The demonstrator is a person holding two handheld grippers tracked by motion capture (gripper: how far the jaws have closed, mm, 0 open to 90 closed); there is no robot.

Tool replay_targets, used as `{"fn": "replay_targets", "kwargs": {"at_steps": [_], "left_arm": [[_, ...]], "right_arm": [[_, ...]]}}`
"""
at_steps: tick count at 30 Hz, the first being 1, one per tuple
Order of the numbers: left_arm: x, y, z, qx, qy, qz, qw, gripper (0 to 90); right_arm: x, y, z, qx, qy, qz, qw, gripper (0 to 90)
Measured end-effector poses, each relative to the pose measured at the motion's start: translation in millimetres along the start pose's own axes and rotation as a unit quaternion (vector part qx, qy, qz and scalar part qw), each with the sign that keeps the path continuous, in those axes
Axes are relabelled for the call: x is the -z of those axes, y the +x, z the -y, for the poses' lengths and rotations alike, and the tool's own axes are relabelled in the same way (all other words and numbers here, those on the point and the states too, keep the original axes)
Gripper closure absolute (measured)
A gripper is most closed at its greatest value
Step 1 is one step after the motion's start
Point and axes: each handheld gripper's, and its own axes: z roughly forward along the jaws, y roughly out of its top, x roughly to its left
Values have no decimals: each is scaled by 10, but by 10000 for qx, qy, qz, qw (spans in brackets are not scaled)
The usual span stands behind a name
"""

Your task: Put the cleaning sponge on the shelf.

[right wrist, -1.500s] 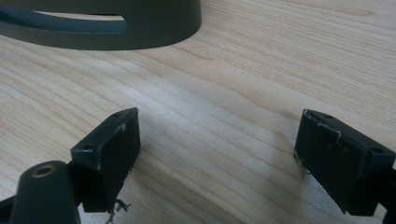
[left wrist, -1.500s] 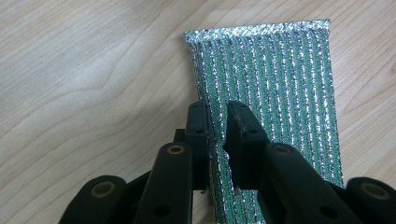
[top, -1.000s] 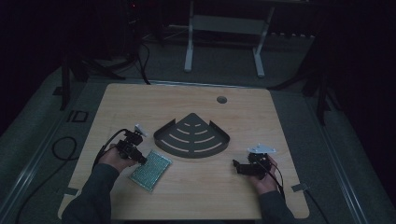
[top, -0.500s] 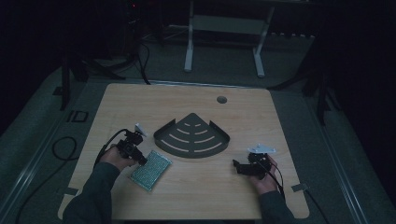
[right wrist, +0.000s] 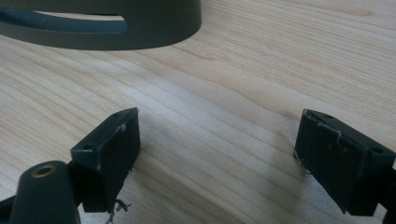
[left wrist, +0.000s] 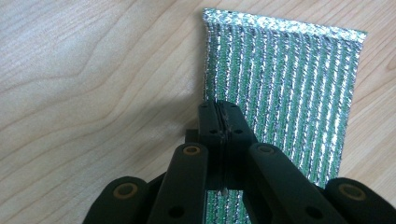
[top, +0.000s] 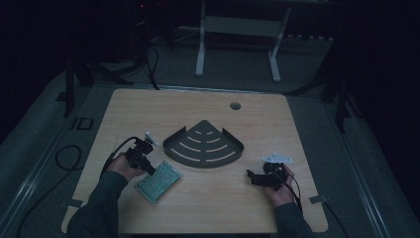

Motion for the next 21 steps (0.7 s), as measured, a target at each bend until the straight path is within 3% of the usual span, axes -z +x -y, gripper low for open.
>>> {"fn": "replay_targets", "kwargs": {"at_steps": [21], "left_arm": [[271, 61, 34, -18, -275, -57, 9996, 900]], "right_arm": [[0, 0, 0, -1, 1, 0, 10000, 138]]}}
